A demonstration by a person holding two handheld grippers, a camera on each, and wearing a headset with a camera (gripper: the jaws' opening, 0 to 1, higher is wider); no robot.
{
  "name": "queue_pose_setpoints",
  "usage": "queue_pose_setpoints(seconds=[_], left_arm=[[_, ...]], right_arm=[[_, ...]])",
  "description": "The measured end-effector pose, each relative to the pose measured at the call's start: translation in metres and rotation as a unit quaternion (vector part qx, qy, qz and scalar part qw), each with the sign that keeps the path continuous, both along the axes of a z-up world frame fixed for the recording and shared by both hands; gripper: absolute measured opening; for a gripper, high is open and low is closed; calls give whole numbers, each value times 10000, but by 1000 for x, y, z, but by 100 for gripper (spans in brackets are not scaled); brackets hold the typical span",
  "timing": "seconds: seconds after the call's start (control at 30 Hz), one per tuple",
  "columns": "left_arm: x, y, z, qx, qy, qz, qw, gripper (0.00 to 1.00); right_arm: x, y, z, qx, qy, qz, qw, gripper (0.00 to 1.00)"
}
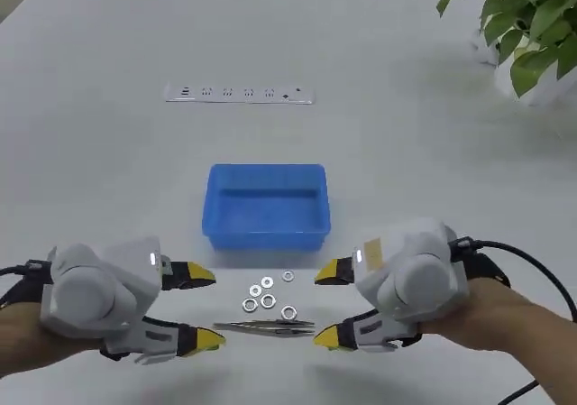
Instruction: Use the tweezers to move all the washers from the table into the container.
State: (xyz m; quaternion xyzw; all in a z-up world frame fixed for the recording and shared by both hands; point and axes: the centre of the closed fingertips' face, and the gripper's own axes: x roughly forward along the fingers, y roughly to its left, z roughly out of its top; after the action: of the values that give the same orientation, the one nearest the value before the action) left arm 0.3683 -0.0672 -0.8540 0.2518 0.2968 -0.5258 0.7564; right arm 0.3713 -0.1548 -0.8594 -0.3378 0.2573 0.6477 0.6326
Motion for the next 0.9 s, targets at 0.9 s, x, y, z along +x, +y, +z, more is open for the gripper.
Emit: queue_pose_setpoints(seconds=[0.9], left_arm=[[-10,-1,-31,549,209,-702,9958,15]], right_arm=[[-12,28,-26,-228,14,444,9988,17]])
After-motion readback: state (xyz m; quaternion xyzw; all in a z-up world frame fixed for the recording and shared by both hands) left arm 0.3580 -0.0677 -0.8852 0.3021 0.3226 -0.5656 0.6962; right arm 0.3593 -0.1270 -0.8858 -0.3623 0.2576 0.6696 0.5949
